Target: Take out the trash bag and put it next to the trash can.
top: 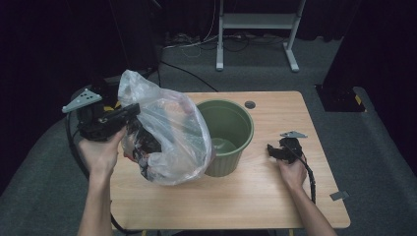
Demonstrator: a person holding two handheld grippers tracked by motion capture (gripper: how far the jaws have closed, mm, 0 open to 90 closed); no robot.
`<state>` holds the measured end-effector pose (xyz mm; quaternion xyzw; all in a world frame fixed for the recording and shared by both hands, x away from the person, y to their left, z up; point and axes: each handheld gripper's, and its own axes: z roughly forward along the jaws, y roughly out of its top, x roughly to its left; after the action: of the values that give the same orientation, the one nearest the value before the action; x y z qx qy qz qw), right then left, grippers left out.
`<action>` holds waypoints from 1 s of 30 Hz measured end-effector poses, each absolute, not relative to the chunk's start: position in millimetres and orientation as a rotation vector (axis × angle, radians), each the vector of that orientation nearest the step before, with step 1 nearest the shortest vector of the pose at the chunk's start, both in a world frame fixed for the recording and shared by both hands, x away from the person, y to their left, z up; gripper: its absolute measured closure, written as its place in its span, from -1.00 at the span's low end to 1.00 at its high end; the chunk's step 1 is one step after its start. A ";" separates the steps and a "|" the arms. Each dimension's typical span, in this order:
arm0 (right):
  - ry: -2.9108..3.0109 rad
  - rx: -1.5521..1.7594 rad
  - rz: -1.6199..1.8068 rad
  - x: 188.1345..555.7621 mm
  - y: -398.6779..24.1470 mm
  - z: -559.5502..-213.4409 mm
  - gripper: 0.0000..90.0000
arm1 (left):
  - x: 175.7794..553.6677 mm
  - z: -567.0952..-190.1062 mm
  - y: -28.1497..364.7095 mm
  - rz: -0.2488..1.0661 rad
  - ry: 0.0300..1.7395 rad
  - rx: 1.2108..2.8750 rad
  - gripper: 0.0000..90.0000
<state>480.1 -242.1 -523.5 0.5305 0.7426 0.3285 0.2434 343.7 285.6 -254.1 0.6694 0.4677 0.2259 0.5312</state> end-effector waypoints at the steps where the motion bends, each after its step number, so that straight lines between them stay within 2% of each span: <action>1: 2.029 1.450 0.895 480.0 -242.1 -523.4 -0.37 | 343.0 -255.8 289.9 0.540 1.124 1.602 0.99; 12: 2.027 1.451 0.894 480.1 -242.1 -523.5 -0.38 | 345.2 -280.3 316.3 0.600 1.219 1.663 0.99; 18: 2.023 1.455 0.891 479.9 -241.7 -523.5 -0.38 | 370.3 -311.9 313.6 0.585 1.292 1.694 0.99; 24: 2.022 1.454 0.890 479.7 -241.6 -523.5 -0.38 | 397.3 -344.5 301.1 0.640 1.364 1.783 0.99; 30: 2.020 1.457 0.889 479.5 -241.2 -523.5 -0.38 | 421.4 -379.2 285.4 0.654 1.432 1.788 0.99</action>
<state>479.5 -241.2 -523.5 0.5339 0.7403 0.3259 0.2462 421.4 285.4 -379.2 0.6970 0.5583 0.2552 0.3707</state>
